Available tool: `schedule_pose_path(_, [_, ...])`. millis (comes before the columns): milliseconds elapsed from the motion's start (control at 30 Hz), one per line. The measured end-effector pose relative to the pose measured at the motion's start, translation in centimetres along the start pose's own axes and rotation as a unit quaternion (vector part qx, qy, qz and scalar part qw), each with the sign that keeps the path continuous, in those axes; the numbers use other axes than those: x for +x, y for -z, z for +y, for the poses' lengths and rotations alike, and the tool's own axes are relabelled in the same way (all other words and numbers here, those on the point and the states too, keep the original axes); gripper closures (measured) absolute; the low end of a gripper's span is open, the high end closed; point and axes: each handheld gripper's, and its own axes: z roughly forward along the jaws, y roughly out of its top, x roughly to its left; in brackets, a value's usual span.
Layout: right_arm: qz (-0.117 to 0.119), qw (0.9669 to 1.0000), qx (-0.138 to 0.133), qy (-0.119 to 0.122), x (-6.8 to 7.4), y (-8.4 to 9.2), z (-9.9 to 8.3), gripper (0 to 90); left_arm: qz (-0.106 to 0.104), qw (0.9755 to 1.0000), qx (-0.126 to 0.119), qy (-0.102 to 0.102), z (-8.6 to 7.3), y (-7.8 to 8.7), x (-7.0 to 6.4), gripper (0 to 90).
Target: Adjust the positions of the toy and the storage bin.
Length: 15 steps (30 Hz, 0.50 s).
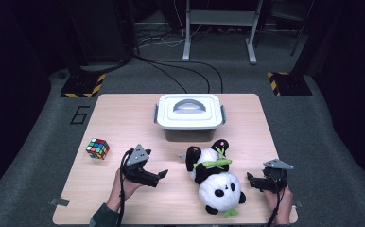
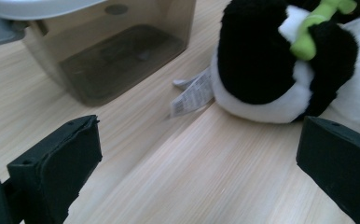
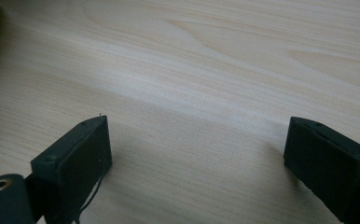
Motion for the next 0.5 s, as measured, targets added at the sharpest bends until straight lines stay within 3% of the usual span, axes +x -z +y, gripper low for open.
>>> schedule_pose_path(200, [0.001, 1.0000, -0.001, 0.000, 0.0, 0.0, 0.0, 7.2, -0.034, 0.9993, -0.004, -0.016, 1.5, -1.5, -1.3, 0.0])
schedule_pose_path(267, [0.001, 1.0000, -0.001, 0.001, 0.0, 0.0, 0.0, 7.2, -0.046, 0.9985, -0.007, -0.031, 2.1, -2.1, -1.8, 0.0])
schedule_pose_path(500, [0.002, 1.0000, -0.001, 0.001, 0.0, 0.0, 0.0, 7.3, -0.078, 0.9953, -0.003, -0.057, 4.3, -4.6, -3.7, 0.0])
